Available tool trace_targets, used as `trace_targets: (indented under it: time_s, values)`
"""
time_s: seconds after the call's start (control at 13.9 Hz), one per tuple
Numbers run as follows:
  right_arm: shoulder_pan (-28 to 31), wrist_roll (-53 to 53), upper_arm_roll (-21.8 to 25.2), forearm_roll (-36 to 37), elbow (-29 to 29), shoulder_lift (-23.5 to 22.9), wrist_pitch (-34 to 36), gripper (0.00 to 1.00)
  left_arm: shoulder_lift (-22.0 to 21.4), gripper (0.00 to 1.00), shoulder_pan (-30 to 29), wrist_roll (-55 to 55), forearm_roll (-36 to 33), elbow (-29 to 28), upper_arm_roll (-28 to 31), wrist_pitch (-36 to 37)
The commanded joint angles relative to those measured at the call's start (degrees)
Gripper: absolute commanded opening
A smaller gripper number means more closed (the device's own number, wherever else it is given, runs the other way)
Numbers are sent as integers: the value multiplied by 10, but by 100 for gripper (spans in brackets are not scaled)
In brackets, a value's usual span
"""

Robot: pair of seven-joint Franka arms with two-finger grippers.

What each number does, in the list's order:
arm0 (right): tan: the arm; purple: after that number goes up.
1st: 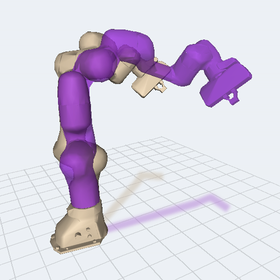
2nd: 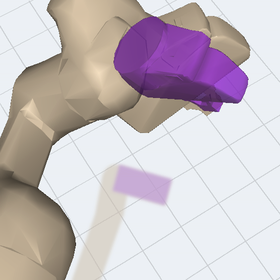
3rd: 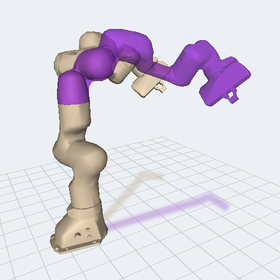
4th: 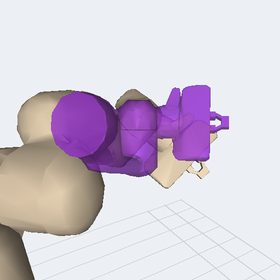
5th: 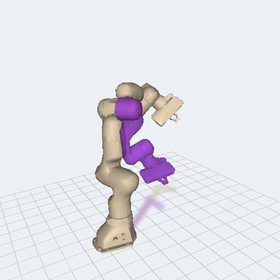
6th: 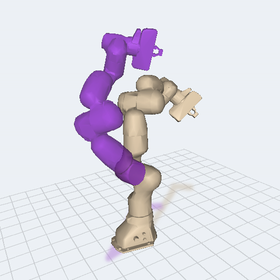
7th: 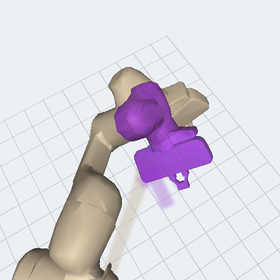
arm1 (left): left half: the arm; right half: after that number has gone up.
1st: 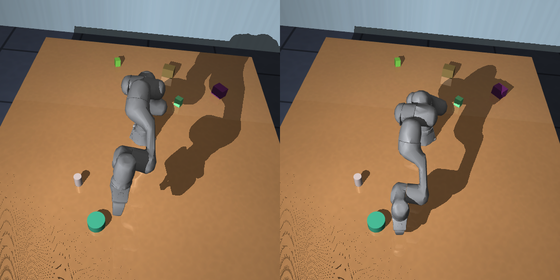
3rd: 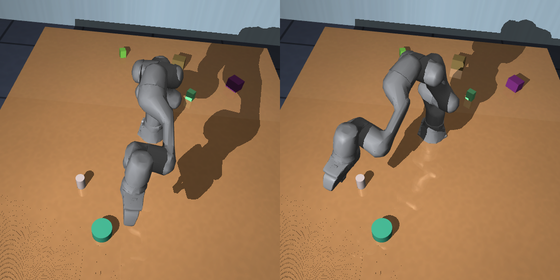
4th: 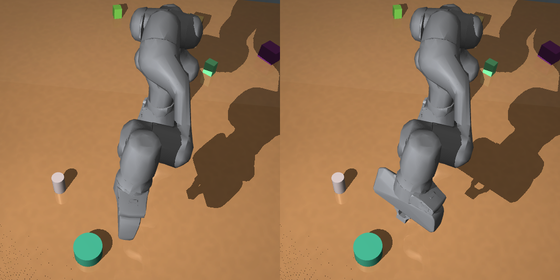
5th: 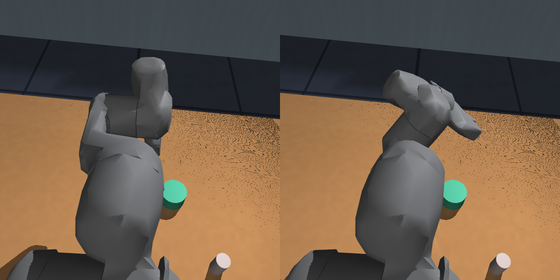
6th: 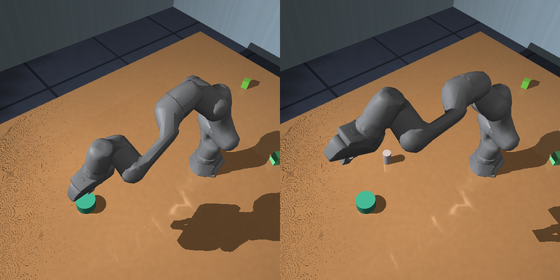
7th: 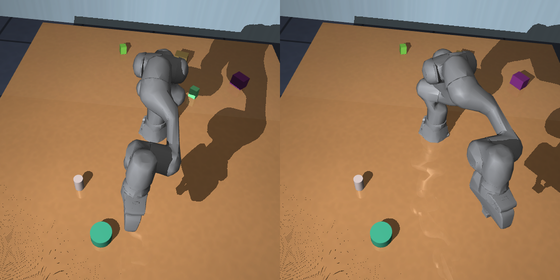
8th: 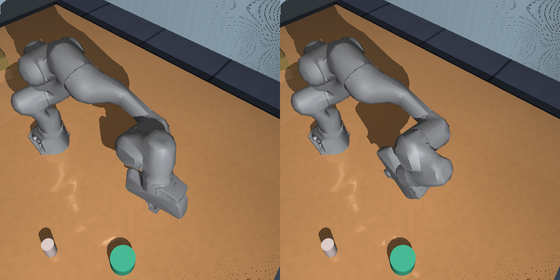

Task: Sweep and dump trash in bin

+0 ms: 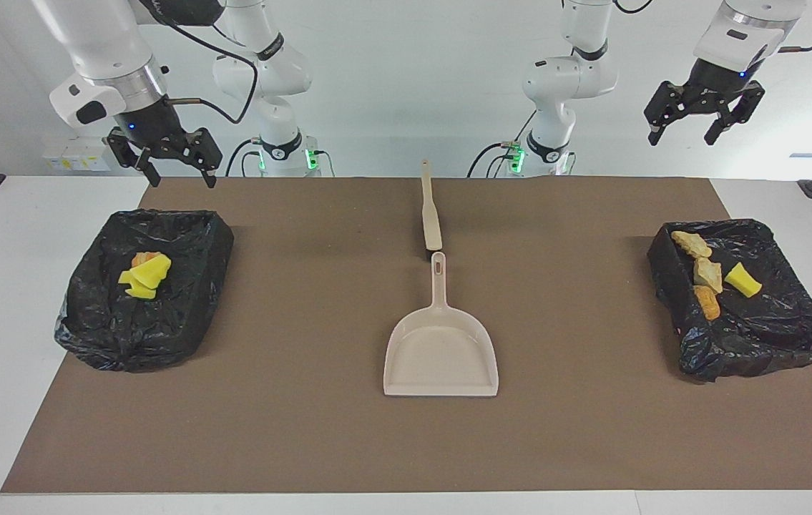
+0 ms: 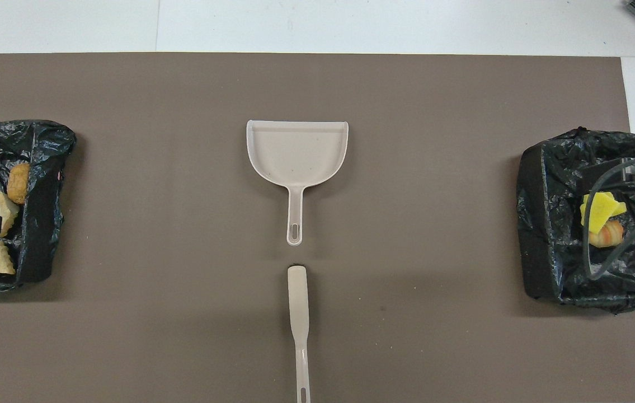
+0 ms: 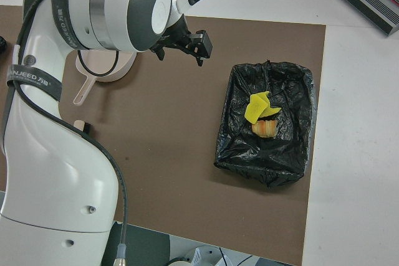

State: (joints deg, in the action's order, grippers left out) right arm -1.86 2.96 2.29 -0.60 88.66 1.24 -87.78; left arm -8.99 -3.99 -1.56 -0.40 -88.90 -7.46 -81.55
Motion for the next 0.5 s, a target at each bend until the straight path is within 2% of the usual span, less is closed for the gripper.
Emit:
trace_targets:
  time_s: [0.0,0.43]
  values:
    - [1,7,1,-8,14,10,-6,100,-3,100,1,8,5,5,2,-4]
    - [1,7,1,-8,16,12,-2,100,-3,100,-2,6,1,5,2,-4]
